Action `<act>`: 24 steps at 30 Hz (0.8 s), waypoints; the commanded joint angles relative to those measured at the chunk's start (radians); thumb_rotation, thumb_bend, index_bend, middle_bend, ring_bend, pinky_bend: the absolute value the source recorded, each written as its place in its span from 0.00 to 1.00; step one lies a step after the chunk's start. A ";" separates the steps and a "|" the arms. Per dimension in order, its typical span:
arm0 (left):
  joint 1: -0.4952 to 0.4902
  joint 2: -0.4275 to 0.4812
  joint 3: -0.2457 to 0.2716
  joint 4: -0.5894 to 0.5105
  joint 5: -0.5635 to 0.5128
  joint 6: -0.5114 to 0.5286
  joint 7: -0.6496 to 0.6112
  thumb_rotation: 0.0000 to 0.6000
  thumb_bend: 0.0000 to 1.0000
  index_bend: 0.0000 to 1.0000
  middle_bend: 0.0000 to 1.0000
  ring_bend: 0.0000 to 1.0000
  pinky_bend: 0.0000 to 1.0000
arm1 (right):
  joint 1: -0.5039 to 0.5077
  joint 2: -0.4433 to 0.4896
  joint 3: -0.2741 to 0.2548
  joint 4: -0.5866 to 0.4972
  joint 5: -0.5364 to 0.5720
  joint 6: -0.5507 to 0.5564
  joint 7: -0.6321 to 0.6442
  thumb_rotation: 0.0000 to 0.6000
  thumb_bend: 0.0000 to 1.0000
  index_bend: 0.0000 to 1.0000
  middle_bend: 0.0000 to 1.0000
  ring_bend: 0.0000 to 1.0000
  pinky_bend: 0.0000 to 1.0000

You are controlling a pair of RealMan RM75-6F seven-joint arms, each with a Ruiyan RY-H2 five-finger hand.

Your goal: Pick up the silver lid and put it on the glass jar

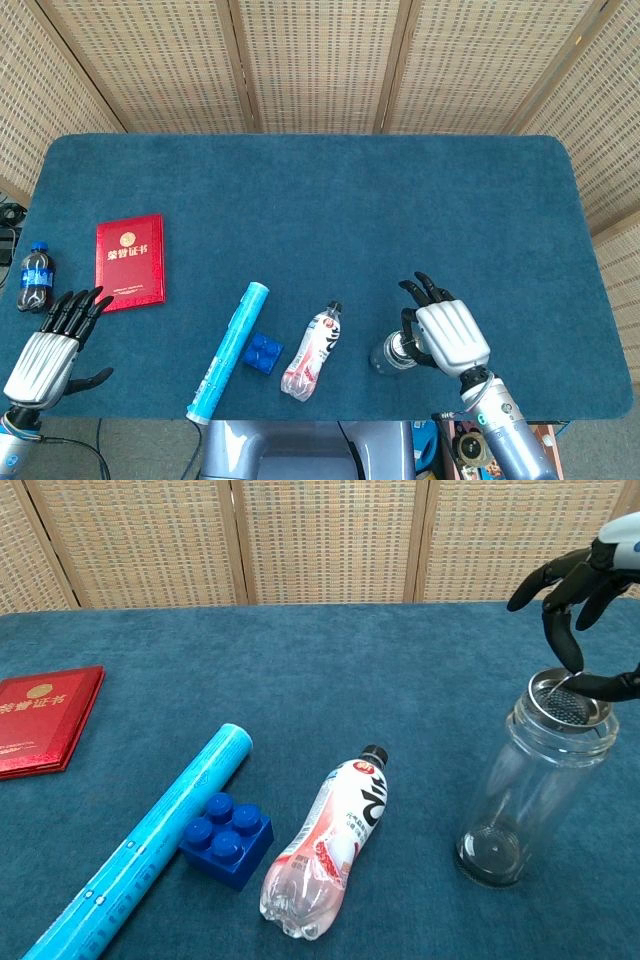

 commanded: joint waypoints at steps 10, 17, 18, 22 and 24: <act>0.000 0.001 -0.001 -0.002 -0.001 0.001 -0.001 1.00 0.16 0.00 0.00 0.00 0.00 | 0.005 0.033 -0.018 0.000 -0.002 -0.048 0.039 1.00 0.39 0.57 0.07 0.00 0.30; 0.000 0.001 -0.002 0.000 0.000 0.003 -0.003 1.00 0.16 0.00 0.00 0.00 0.00 | 0.005 0.065 -0.014 0.000 -0.021 -0.067 0.088 1.00 0.31 0.36 0.00 0.00 0.29; 0.001 0.001 -0.002 0.000 0.000 0.003 -0.003 1.00 0.16 0.00 0.00 0.00 0.00 | 0.004 0.068 -0.013 0.000 -0.023 -0.068 0.092 1.00 0.30 0.35 0.00 0.00 0.29; 0.001 0.002 -0.003 0.001 -0.002 0.005 -0.006 1.00 0.16 0.00 0.00 0.00 0.00 | -0.003 0.093 -0.006 0.000 -0.033 -0.052 0.102 1.00 0.22 0.30 0.00 0.00 0.26; 0.002 0.002 -0.004 0.002 -0.004 0.006 -0.009 1.00 0.16 0.00 0.00 0.00 0.00 | -0.008 0.110 0.001 0.000 -0.035 -0.042 0.115 1.00 0.21 0.29 0.00 0.00 0.25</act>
